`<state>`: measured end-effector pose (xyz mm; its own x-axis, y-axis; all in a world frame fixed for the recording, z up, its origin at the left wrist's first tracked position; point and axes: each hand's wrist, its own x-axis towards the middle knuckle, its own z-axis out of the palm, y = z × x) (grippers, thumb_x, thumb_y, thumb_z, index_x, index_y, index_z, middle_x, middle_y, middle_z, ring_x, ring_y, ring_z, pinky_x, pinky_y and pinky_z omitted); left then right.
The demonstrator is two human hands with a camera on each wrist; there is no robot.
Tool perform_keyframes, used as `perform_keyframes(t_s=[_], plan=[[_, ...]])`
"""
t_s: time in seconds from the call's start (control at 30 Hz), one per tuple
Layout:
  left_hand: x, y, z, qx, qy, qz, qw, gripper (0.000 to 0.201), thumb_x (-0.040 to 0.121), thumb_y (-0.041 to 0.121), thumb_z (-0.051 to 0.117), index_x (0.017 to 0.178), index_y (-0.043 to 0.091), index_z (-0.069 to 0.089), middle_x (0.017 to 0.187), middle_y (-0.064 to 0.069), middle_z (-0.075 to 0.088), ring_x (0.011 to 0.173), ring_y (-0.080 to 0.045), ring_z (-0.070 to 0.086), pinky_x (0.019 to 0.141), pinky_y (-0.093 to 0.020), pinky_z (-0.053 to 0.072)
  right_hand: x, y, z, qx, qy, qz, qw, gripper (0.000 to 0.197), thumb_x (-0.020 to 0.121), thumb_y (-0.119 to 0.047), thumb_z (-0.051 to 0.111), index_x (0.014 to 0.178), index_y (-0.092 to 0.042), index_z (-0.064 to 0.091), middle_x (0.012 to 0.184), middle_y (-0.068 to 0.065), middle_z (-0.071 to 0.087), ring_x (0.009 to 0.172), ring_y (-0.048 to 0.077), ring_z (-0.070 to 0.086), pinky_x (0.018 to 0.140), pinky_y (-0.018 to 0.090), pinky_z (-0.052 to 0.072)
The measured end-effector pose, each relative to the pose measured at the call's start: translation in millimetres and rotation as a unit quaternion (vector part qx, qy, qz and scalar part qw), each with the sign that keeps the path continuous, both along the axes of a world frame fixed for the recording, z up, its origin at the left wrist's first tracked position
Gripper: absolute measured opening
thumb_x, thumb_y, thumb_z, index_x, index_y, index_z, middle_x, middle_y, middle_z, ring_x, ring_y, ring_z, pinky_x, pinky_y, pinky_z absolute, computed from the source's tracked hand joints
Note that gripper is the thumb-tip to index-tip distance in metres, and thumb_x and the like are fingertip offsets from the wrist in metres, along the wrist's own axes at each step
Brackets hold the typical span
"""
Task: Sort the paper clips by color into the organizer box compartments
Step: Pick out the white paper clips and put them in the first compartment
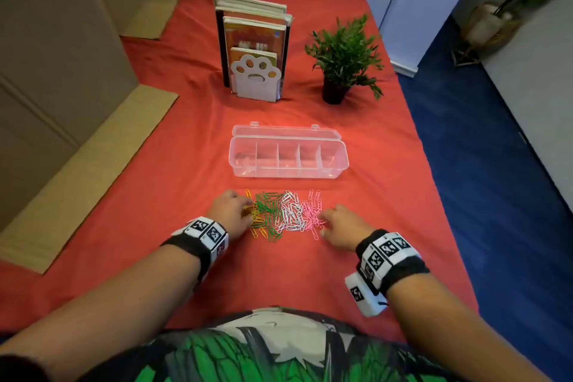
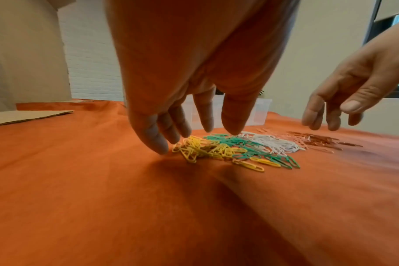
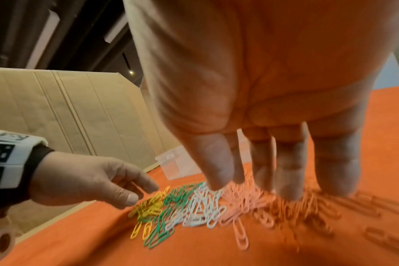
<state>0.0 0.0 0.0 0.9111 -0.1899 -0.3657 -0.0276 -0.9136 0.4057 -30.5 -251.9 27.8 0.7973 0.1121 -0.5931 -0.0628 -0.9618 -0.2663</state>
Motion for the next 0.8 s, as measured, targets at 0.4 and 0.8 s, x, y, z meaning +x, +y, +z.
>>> perform_keyframes(t_s=[0.4,0.8], plan=[[6,-2,-16,0.054,-0.004,-0.021,0.998,0.087,0.063,0.047,0.076,0.137,0.048,0.030,0.145,0.000,0.027,0.128,-0.029,0.032,0.102,-0.045,0.040,9,22,-21,-0.028,-0.079,-0.103,0.991,0.064,0.081,-0.037,0.064,0.138,-0.031,0.036,0.130,0.007,0.033,0.121,0.030,0.037,0.100,0.043,0.043],[-8,4,-20,-0.120,0.011,-0.039,0.992,0.068,0.071,0.021,0.074,0.134,0.025,0.048,0.114,-0.007,0.047,0.105,-0.019,0.051,0.091,-0.017,0.034,11,72,-32,-0.019,-0.115,-0.027,0.993,0.062,0.079,-0.045,0.063,0.135,-0.037,0.037,0.133,0.001,0.034,0.122,0.027,0.034,0.097,0.046,0.039]])
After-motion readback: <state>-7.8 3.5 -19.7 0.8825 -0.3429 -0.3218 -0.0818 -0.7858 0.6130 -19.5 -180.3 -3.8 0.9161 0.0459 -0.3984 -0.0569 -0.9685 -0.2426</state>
